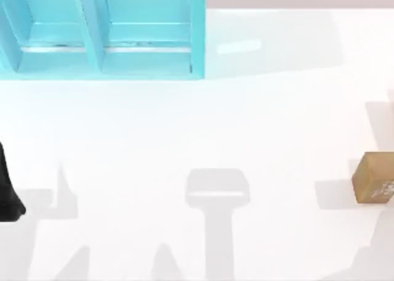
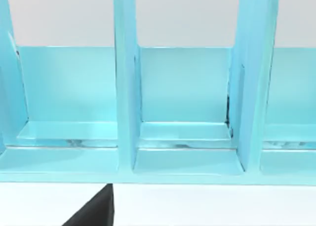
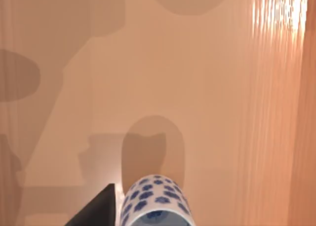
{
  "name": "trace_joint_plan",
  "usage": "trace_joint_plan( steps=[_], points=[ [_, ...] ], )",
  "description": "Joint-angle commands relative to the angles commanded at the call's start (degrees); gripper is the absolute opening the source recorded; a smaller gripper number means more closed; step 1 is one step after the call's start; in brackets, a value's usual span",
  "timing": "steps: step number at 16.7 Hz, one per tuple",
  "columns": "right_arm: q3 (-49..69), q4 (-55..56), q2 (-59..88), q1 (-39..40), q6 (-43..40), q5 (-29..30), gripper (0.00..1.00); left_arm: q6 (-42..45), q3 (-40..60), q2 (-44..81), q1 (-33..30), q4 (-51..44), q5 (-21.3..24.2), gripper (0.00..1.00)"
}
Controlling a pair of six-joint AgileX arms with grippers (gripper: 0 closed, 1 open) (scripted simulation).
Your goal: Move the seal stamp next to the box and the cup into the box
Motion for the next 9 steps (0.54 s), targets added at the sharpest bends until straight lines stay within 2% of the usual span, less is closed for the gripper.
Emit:
trace_joint_plan(
  steps=[5,9],
  points=[
    [4.39,-14.52,-1.95,1.17,1.11,2.61,1.00,0.00,0.00,0.00,0.00,0.00,0.00,1.00],
    [3.39,-17.54,-2.51,0.60,1.22,4.20,1.00,0.00,0.00,0.00,0.00,0.00,0.00,1.00]
  ],
)
